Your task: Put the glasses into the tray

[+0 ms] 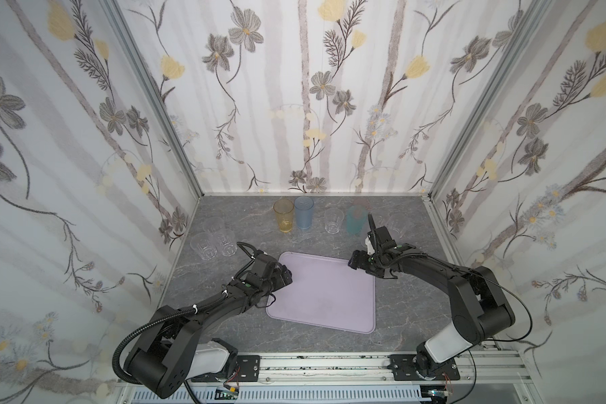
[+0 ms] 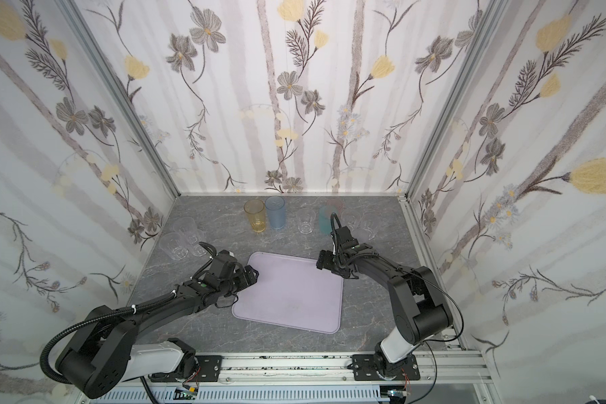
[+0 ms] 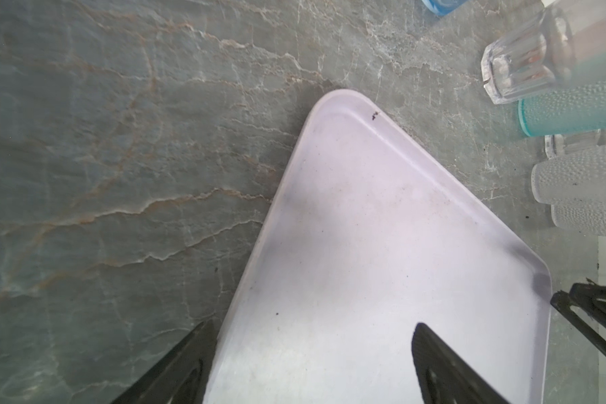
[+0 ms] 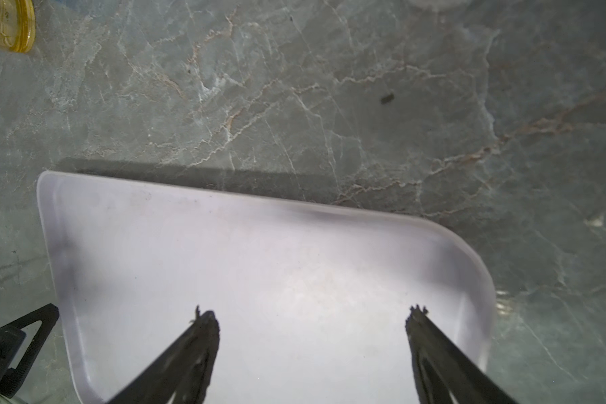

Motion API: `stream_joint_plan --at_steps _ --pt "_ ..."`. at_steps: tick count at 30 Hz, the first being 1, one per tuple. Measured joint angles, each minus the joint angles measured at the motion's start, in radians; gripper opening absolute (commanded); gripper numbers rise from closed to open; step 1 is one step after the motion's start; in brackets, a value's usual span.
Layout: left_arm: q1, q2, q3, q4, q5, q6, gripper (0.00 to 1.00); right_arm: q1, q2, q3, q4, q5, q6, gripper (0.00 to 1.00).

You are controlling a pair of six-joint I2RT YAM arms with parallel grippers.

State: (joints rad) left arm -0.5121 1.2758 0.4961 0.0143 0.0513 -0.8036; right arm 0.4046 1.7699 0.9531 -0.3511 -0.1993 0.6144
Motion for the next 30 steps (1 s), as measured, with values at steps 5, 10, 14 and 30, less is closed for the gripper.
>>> stream_joint_plan --at_steps 5,10,14,30 --pt "-0.002 -0.009 -0.005 -0.005 -0.01 -0.015 0.91 -0.001 0.039 0.075 -0.015 0.013 -0.023 0.84" --pt "0.042 -0.039 0.028 -0.041 -0.025 0.019 0.94 -0.001 -0.048 0.03 -0.077 0.086 -0.047 0.88" --pt "0.078 0.035 0.075 -0.048 -0.024 0.073 0.93 -0.02 -0.138 -0.066 -0.146 0.146 -0.048 0.88" --pt "0.043 0.13 0.053 0.03 0.034 0.105 0.93 -0.033 0.009 0.021 -0.043 -0.067 -0.044 0.8"
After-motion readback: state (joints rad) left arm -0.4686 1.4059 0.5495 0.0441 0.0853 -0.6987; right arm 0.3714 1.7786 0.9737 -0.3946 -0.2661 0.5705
